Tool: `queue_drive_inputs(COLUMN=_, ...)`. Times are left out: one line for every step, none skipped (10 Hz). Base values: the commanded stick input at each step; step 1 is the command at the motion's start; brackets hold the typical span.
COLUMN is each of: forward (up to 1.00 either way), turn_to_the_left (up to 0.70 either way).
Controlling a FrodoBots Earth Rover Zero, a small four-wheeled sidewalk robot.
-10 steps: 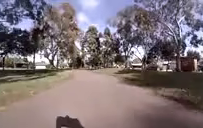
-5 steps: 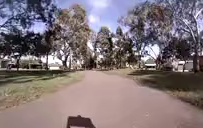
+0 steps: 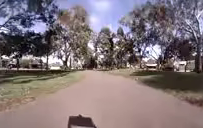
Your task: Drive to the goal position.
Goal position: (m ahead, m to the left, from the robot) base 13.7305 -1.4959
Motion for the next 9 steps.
queue_drive_inputs(forward=1.0, turn_to_the_left=0.0)
queue_drive_inputs(forward=1.0, turn_to_the_left=0.0)
queue_drive_inputs(forward=1.0, turn_to_the_left=0.0)
queue_drive_inputs(forward=1.0, turn_to_the_left=0.0)
queue_drive_inputs(forward=1.0, turn_to_the_left=0.0)
queue_drive_inputs(forward=1.0, turn_to_the_left=0.0)
queue_drive_inputs(forward=1.0, turn_to_the_left=0.0)
queue_drive_inputs(forward=1.0, turn_to_the_left=0.0)
queue_drive_inputs(forward=1.0, turn_to_the_left=0.0)
